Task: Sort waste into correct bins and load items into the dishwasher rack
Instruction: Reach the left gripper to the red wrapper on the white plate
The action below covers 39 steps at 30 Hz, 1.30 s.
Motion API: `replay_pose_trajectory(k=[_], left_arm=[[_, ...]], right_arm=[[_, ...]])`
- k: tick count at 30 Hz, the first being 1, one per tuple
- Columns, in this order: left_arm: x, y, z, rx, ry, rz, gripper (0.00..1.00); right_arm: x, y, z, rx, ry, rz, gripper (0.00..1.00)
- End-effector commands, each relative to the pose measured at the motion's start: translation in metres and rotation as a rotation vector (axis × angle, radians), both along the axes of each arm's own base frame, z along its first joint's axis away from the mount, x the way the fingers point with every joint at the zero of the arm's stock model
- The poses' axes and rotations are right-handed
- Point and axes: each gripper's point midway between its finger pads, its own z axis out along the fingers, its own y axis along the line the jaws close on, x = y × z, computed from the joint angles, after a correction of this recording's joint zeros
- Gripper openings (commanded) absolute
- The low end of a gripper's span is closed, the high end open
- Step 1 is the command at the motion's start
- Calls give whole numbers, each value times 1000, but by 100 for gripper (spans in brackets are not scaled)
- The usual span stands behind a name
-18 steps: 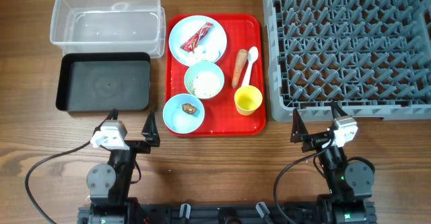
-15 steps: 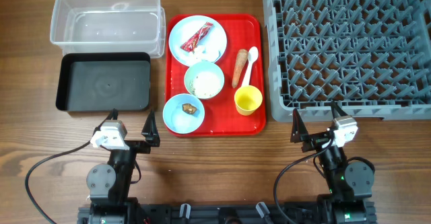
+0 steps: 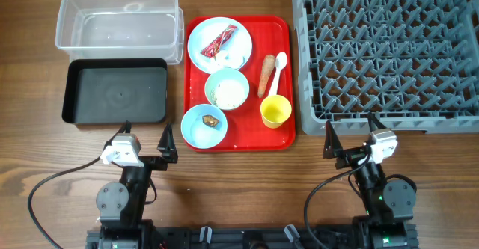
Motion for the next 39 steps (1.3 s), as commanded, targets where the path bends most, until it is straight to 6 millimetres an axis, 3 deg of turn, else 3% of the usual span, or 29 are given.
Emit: replay_pose_trajectory(k=[1,15,19,22,28,31,33,36,39], left_arm=[[0,3,-1,9,-4,14,100],[0,3,-1,9,-4,14,100],[-1,-3,3,13,-17,-20,100],[-1,-9,19,14,-83,-55,100],[-7,-9,63,15,-142,-58,100],[-4,-11,95,17,-129,-66,100],[5,-11,116,33,-112,-67,100],[36,-11,155,34,-33,-69,100],[83,-21,186,28,145,-131,100]], right_arm=[[1,-3,0,-59,-14,-18,100],[2,-8,2,-59,-23,-53,100],[2,-20,23,-50,-104,-121,100],[1,-25,31,-45,-135,-150,100],[-11,-27,87,-105,-305,-178,100],[-20,-28,119,-141,-373,-188,100],[-22,-27,136,-143,-381,-185,100],[-12,-14,161,-221,-352,-116,100],[13,-10,179,-252,-201,-81,100]])
